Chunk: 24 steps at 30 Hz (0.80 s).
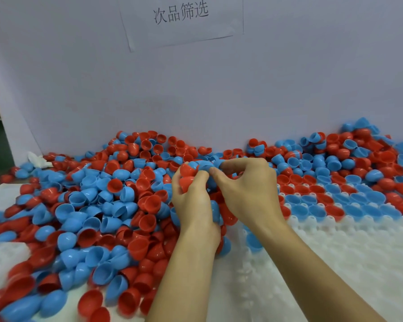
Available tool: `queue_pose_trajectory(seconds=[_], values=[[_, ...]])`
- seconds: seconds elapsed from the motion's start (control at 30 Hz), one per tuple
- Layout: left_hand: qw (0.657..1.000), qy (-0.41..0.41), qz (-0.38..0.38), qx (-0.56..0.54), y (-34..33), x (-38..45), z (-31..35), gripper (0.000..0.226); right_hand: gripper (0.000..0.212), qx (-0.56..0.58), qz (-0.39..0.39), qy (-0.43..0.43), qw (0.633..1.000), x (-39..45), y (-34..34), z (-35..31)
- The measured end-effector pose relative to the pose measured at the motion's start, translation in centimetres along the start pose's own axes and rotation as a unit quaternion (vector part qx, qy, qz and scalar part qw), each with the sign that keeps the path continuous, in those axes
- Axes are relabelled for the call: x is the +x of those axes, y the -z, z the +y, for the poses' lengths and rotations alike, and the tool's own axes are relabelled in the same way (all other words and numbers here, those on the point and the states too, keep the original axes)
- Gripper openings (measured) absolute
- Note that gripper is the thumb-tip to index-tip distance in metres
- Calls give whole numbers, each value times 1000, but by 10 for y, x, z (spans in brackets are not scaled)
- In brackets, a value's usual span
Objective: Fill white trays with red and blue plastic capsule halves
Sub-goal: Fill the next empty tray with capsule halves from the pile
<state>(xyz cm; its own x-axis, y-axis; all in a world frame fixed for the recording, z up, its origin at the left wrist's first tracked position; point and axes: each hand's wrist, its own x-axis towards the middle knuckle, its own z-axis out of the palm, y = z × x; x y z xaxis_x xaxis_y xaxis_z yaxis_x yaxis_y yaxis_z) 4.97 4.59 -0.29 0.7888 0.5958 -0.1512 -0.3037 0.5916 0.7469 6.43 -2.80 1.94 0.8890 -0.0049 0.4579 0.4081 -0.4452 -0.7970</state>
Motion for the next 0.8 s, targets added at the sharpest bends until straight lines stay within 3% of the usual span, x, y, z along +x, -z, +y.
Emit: queue_pose_trajectory(seconds=[0.07, 0.17, 0.37, 0.63, 0.8], values=[[1000, 10, -16, -2, 3, -3, -5, 27, 15, 8, -7, -12, 1000, 0, 3, 0], [999, 20, -30, -5, 11, -9, -11, 27, 22, -6, -17, -15, 1000, -2, 4, -1], [997, 36, -58, -36, 16, -18, -5, 50, 26, -8, -18, -20, 1000, -1, 10, -2], [997, 62, -50, -14, 34, -29, 1, 43, 16, 42, -7, -65, 997, 4, 48, 9], [995, 74, -70, 0, 44, -39, 7, 38, 11, -7, -65, -91, 994, 1, 94, 20]])
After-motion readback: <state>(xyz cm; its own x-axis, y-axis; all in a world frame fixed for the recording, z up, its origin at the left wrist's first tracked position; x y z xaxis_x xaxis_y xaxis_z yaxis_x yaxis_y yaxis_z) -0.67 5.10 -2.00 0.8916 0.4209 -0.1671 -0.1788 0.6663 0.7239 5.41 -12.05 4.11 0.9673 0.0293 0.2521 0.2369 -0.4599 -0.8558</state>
